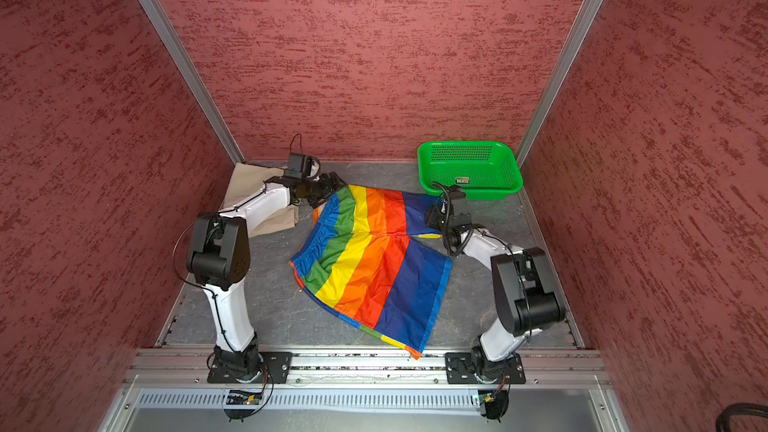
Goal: Fold and stack the shorts
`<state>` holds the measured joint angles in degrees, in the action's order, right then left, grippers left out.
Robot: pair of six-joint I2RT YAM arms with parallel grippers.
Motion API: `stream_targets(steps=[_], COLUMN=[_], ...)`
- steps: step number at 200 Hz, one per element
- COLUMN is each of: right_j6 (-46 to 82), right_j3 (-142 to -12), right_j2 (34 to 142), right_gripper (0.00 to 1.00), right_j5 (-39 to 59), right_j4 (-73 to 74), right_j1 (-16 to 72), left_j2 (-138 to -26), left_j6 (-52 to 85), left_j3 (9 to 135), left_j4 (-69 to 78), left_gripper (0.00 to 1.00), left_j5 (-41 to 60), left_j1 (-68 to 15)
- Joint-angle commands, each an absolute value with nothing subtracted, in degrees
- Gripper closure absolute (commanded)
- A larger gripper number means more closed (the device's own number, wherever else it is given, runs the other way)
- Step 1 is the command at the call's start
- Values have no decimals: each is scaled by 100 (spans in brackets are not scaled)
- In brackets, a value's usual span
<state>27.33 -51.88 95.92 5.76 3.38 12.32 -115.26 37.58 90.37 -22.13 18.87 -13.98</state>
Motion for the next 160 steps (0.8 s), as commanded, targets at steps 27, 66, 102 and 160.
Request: stream_targets(steps=[27,66,102,160], right_j6=[2893,3123,3258,3557], right_j3=[-5379,-5135,-5403,-5498], right_j2=[10317,10504,10887,10910], right_gripper=[72,74,78,62], right_j5=[809,914,1096,2212], right_j4=[287,324,554,1265], right_j1=[1634,2007,2503,2396], left_j2=[-12085,-12127,-11896,-12328], left_j6=[3704,3664,3711,3877], left_j3=[9494,9643,9481,9197], left_j4=[-2372,-2614,-2440,-2233], left_gripper=[31,31,46,59], left_j5=[1859,1705,1643,1901], left_j1=[-1875,-1709,-1682,-1705])
